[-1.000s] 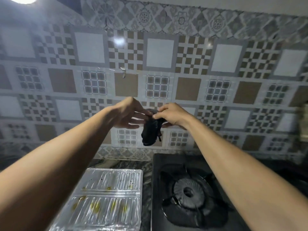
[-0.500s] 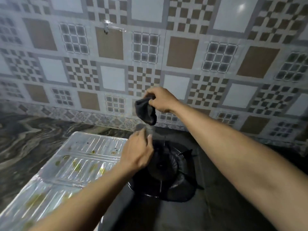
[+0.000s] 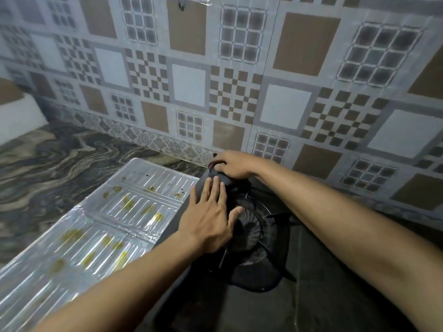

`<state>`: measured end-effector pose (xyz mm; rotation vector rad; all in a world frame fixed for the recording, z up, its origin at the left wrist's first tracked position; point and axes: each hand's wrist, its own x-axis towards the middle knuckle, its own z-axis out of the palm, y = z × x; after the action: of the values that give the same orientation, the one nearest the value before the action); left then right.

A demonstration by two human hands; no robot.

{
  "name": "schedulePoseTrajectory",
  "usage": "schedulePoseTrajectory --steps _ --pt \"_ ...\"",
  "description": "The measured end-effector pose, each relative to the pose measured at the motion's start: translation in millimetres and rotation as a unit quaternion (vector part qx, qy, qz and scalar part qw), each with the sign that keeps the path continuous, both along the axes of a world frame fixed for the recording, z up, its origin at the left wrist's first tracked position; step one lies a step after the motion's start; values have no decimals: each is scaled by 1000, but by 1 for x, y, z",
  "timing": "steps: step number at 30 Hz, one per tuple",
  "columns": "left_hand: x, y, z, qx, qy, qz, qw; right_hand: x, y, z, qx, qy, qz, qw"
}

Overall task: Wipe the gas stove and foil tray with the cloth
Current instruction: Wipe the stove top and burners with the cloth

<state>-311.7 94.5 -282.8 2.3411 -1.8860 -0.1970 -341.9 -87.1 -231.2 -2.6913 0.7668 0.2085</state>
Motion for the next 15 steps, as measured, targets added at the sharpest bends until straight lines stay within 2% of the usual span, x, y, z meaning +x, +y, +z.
schedulePoseTrajectory --steps 2,7,15 --pt "0 -1 1 2 -6 3 1000 1 -8 -10 0 56 28 998" --pt "-3 -6 -2 9 -23 6 1000 -17 -30 -19 11 56 48 997" --pt "-13 -14 -1 21 -3 17 1000 -69 -43 -18 27 52 3 998"
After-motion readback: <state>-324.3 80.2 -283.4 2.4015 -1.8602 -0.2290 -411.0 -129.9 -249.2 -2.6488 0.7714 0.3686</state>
